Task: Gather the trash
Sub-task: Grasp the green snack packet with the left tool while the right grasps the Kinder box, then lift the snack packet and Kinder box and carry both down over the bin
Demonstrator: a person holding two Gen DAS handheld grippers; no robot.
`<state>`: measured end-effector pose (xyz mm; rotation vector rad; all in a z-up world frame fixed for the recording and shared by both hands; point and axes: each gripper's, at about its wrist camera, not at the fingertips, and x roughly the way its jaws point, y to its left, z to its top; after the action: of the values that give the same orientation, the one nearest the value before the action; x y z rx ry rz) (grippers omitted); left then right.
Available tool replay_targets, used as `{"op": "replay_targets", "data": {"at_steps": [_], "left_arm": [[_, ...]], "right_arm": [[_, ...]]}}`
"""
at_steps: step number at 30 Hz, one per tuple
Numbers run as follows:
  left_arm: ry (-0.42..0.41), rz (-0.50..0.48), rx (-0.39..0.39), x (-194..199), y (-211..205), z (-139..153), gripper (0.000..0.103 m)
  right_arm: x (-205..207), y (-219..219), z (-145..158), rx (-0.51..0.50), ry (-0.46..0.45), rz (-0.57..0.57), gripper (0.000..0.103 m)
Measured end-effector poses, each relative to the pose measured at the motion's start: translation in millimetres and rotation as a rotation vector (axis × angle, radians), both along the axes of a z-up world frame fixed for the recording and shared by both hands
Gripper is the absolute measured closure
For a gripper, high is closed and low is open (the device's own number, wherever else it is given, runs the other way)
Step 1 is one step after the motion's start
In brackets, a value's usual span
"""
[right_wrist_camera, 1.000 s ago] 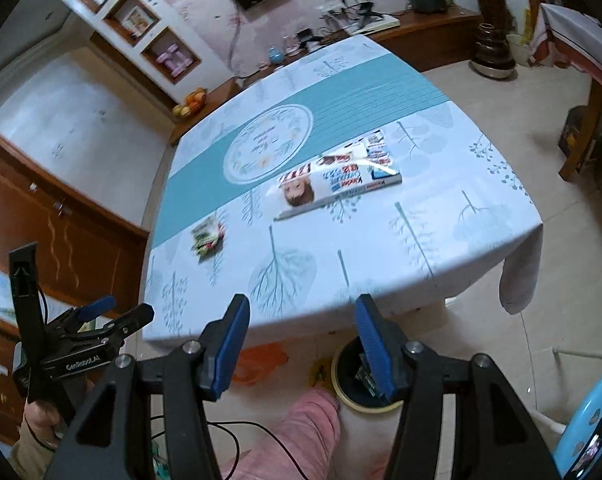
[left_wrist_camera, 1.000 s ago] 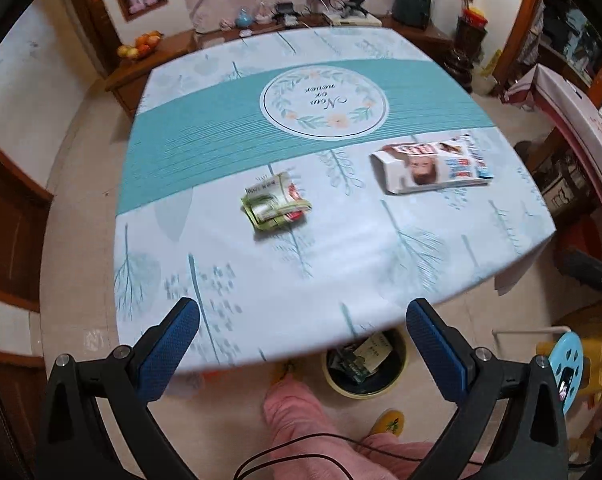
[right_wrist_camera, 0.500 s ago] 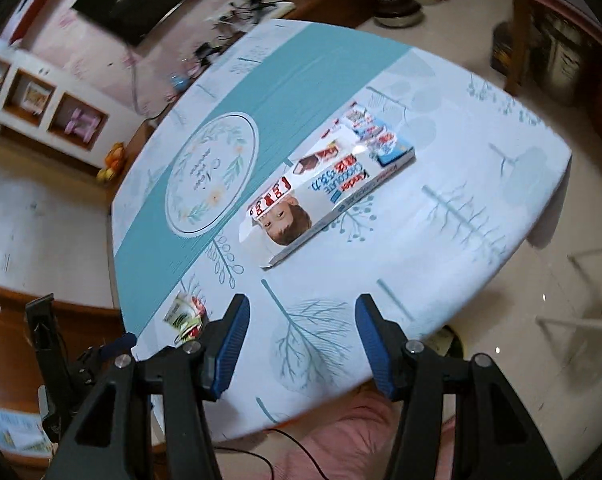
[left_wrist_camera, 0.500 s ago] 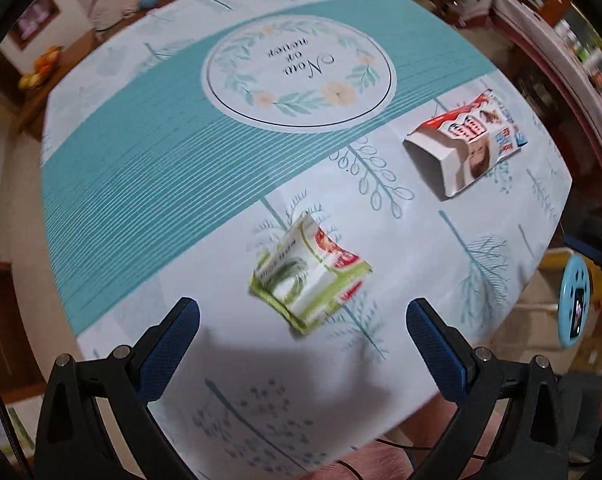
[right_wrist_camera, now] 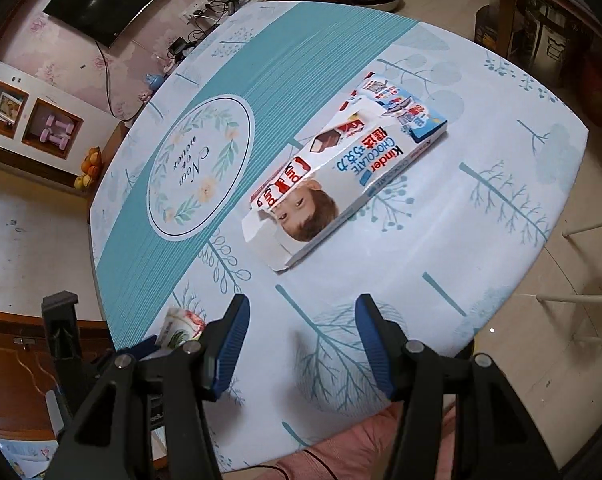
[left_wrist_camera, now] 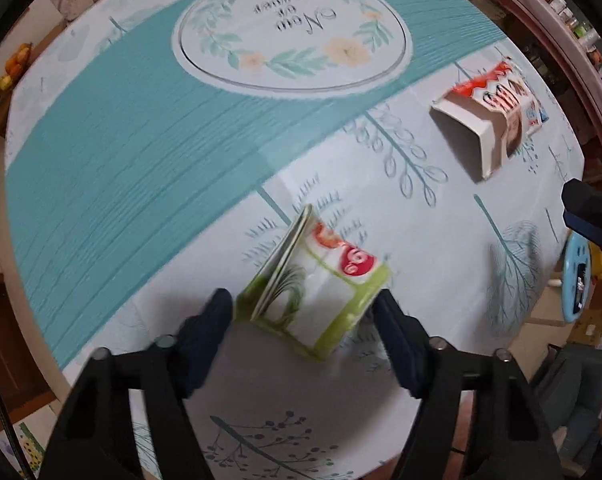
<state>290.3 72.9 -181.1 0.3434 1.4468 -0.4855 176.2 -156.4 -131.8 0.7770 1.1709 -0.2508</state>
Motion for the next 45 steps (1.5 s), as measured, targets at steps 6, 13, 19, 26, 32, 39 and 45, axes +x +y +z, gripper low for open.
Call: {"op": "replay_targets", "data": {"at_steps": [6,13,19,26,32,39,45], "left_arm": [[-0.028,0.039,-0.047,19,2,14,0.076],[-0.105,0.139,-0.102,62,3,40,0.082],[-0.142,0.199,-0.132,89,-3,53,0.082],[-0.137,0.230,-0.158,98,-2,55,0.082],[-0.124,0.233,-0.155,96,-2,51,0.082],[-0.113,0.224,-0.150,91,-4,48,0.082],[-0.109,0.200,-0.138,75,-10,47,0.082]], "right_arm": [[15,-5,-2,-0.011,0.019,-0.021,0.048],[44,-22,-4,-0.028,0.033,-0.084,0.034],[69,-39,-19,-0.029,0.101,-0.195,0.031],[88,-48,-43,-0.045,0.202,-0.290,0.028],[104,-41,-44,-0.132,0.243,-0.295,0.027],[105,-35,-43,-0.177,0.229,-0.219,0.039],[87,-36,-39,-0.119,0.175,-0.155,0.053]]}}
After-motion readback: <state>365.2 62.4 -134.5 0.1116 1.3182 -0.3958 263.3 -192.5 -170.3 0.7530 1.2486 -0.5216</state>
